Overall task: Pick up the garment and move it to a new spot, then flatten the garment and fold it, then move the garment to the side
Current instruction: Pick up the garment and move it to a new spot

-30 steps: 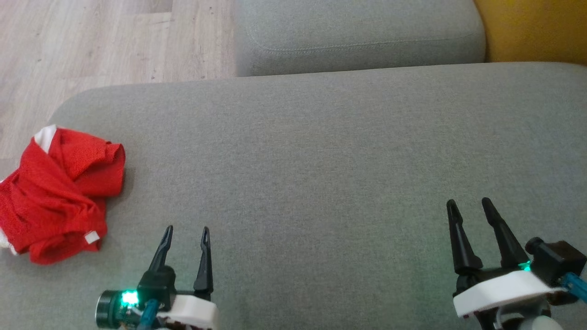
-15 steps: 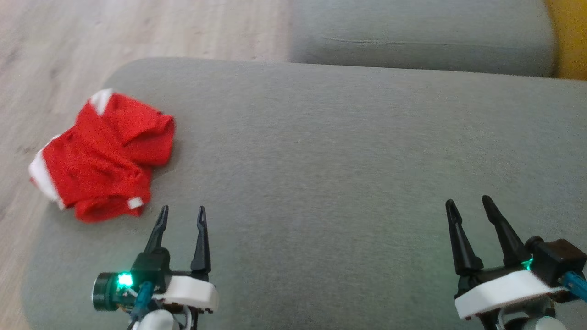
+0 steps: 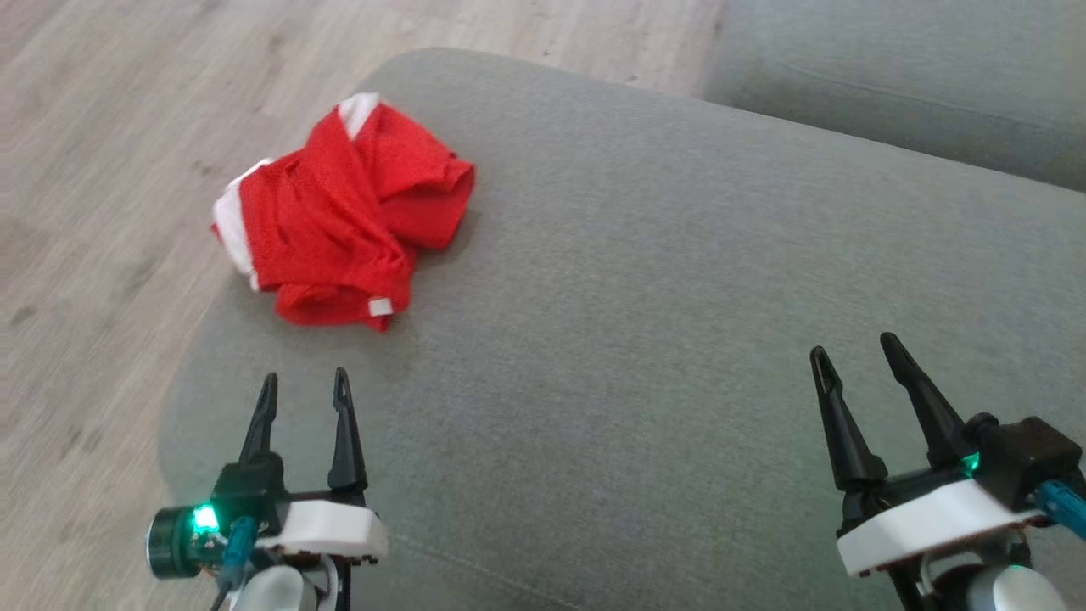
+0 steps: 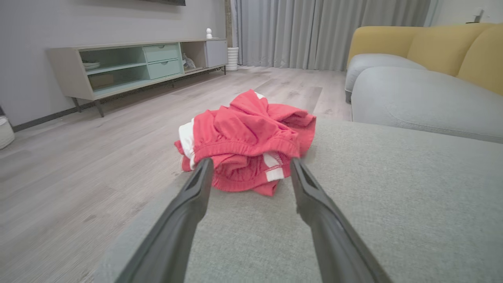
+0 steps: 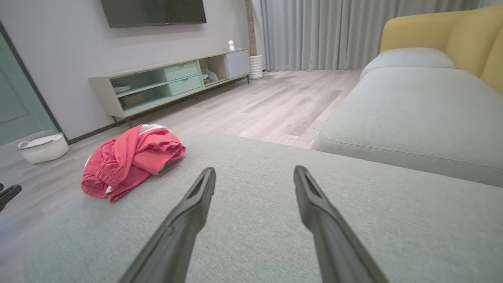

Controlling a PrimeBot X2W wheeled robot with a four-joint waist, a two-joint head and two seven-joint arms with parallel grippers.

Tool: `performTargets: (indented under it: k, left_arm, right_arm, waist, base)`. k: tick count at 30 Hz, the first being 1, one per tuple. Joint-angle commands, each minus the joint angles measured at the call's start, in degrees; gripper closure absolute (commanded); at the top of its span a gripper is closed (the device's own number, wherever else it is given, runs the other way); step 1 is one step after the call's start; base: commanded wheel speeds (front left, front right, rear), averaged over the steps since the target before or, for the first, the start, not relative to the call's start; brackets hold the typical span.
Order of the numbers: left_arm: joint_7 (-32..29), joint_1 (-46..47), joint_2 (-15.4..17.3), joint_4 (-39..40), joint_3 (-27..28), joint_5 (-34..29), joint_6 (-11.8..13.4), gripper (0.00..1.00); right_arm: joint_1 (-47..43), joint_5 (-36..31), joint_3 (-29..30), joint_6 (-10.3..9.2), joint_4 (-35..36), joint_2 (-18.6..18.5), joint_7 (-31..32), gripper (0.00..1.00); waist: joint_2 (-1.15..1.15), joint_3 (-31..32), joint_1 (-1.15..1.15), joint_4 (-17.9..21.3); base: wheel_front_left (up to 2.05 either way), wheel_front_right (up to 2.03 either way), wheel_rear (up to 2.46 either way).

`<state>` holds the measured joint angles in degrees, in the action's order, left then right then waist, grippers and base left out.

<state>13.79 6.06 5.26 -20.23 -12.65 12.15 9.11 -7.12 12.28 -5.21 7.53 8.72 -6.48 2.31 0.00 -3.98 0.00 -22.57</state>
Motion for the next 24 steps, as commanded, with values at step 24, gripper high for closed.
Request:
performTargets:
  k: [24]
  left_arm:
    - [0.2, 13.1, 0.5, -0.8, 3.4, 1.9, -1.8, 0.00]
  right_arm:
    - [5.7, -0.6, -0.6, -0.04, 9.7, -5.9, 4.6, 0.00]
  waist:
    - [0.00, -12.7, 0.00, -1.4]
  base:
    - [0.00, 0.00, 0.00]
